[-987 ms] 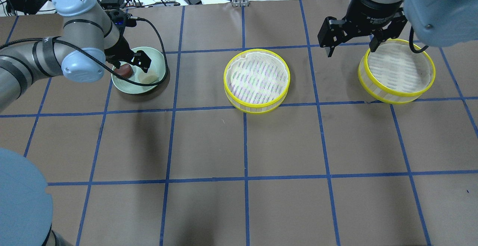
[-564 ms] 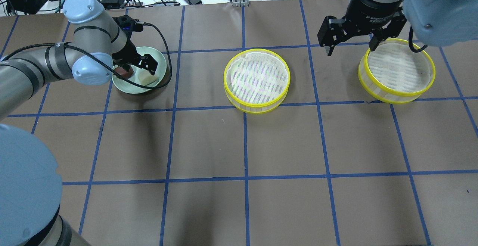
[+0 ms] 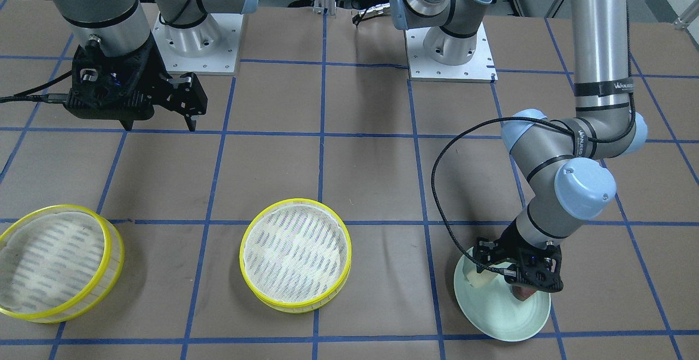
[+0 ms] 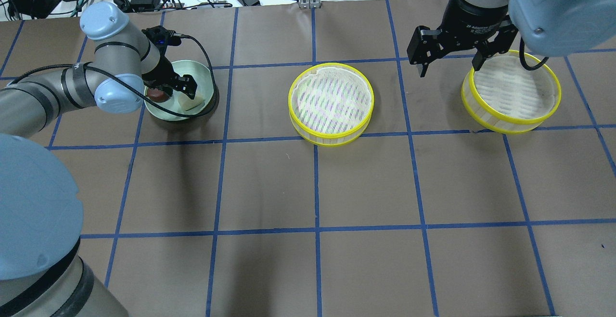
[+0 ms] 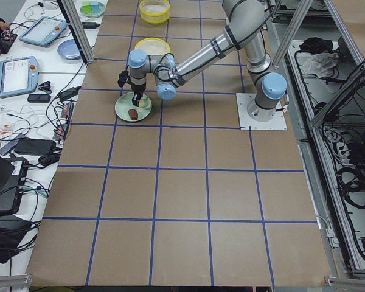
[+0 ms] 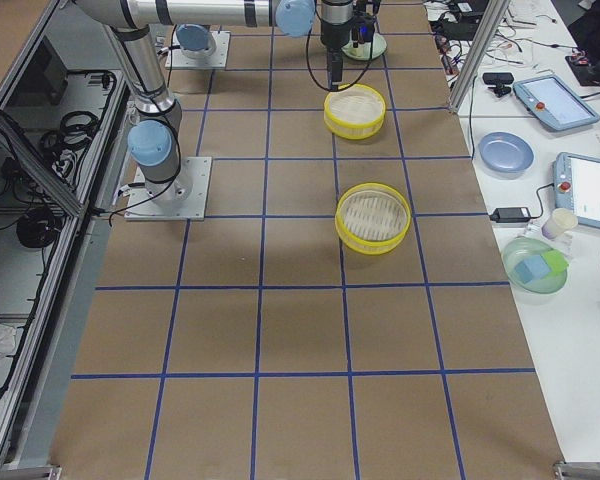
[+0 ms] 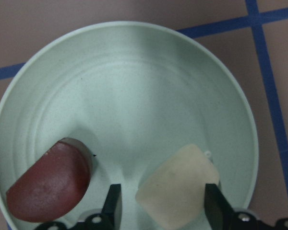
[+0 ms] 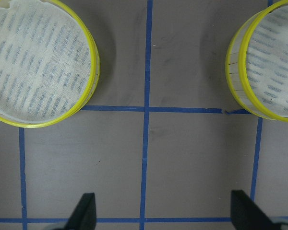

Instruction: Stack buns with steamer

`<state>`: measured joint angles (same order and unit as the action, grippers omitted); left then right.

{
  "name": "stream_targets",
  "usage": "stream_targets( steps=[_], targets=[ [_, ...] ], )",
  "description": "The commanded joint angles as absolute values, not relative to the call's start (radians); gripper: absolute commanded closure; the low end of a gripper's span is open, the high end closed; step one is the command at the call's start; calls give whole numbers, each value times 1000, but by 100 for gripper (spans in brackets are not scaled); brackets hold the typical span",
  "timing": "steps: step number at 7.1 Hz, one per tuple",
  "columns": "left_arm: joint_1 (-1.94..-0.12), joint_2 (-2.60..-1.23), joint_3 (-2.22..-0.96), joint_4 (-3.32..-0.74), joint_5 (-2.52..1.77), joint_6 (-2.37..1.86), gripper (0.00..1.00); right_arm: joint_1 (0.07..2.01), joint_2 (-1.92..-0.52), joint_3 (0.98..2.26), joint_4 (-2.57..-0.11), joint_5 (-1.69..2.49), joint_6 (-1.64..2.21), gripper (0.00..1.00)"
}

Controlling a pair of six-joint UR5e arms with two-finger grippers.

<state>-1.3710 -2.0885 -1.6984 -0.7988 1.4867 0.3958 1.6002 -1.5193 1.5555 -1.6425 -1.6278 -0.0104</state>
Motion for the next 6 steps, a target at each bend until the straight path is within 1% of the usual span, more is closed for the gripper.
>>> stream_targets(
  steps=[1,2,3,4,5,6],
  targets=[
    [-1370,-2098,-1700,-799,1483,393,82,1600,-1519,1555,-1649,-1641,-11,0],
    [-1370,-2100,-1698,-802,1485,385,100,1600,-1517,1555,-1654,-1637,-9,0],
    [-1370,-2095,-1698,-799,1494,388,100,1600,-1517,1555,-1655,-1638,-8,0],
    [-1370,-2076,-1671,-802,1496,373,100,1600,-1517,1555,-1651,-1641,-8,0],
    [-1377,-2056,-1614,-824,1488,242,100,1600,-1517,1555,-1648,-1640,-6,0],
    [-1409,-2034,-1579,-819,1482,18,100,1600,-1517,1555,-1657,-1637,-2,0]
  ],
)
